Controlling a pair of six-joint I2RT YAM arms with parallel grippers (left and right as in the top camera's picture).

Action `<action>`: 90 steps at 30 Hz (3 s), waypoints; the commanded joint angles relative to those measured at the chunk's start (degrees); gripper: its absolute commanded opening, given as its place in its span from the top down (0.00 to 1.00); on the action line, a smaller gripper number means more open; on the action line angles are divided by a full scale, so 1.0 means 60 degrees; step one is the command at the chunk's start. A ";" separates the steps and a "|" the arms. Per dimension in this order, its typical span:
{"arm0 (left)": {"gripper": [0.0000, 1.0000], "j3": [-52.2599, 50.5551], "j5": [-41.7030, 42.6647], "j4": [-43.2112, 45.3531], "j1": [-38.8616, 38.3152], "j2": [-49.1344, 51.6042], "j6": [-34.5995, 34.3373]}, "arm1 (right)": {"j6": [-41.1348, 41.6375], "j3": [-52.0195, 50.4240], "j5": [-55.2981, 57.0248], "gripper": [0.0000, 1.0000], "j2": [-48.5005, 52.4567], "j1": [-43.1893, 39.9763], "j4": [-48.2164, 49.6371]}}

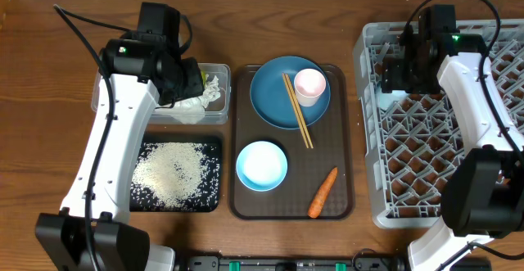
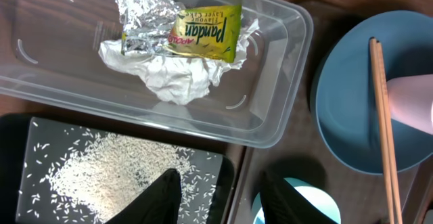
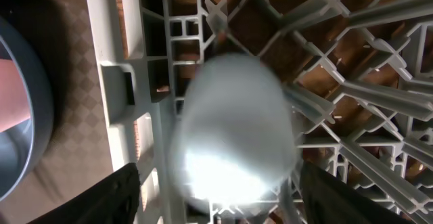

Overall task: Sort waste into correct bins and load items into the dishwasher rack
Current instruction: 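Lower the light-blue cup upside down into the rack and release, then reach the left gripper to the pink cup and grasp it, then lift the pink cup and hand it to the right gripper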

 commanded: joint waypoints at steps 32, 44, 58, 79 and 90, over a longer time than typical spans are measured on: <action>0.58 0.1126 -0.0073 0.3789 -0.4087 0.2805 -0.1545 | -0.0044 0.3490 0.0015 0.21 0.0109 0.0007 -0.3843; 0.60 0.1122 0.0973 0.4084 -0.4131 0.4156 -0.2098 | -0.0044 0.3486 0.0018 0.22 0.0109 0.0007 -0.3843; 0.71 0.1027 0.0838 0.4659 -0.4379 0.4586 -0.2106 | -0.0047 0.3486 0.0018 0.22 0.0109 0.0007 -0.3876; 0.94 0.0874 0.0055 0.4656 -0.4379 0.4590 -0.2106 | -0.0120 0.3486 0.0018 0.26 0.0109 0.0007 -0.4127; 0.94 0.1308 0.1483 0.4962 -0.3566 0.2922 -0.2109 | -0.0834 0.3588 -0.1279 0.25 0.0051 -0.0426 -0.3909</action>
